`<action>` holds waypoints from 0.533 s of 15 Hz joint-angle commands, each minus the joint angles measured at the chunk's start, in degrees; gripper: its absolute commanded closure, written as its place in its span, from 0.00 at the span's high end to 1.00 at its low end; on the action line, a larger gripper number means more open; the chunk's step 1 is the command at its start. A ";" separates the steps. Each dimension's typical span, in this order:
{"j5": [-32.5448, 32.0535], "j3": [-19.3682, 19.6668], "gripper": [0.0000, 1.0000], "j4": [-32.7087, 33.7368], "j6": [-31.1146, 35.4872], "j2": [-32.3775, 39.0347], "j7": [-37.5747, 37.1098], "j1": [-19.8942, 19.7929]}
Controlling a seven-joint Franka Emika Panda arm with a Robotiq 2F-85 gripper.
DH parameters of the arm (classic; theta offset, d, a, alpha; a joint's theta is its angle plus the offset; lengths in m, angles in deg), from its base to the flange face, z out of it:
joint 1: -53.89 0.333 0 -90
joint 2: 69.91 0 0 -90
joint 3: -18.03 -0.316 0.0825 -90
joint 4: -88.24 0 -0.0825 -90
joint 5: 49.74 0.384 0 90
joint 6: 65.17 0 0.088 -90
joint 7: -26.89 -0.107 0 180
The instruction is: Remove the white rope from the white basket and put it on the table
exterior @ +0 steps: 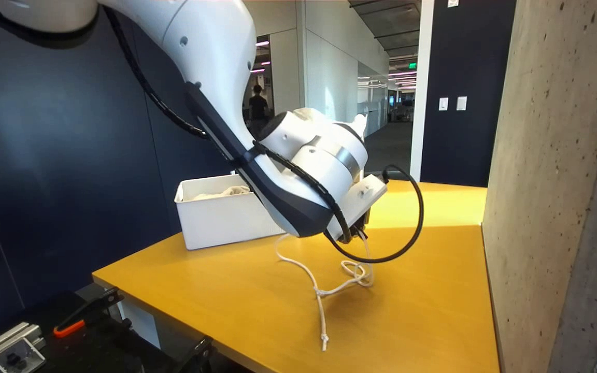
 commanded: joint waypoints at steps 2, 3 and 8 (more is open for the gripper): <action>1.37 -7.24 0.00 6.57 -6.06 1.72 5.23 -5.64; 2.24 -9.59 0.00 7.03 -7.79 1.47 7.78 -7.17; 11.62 -27.35 0.00 11.65 -18.53 3.22 28.31 -18.63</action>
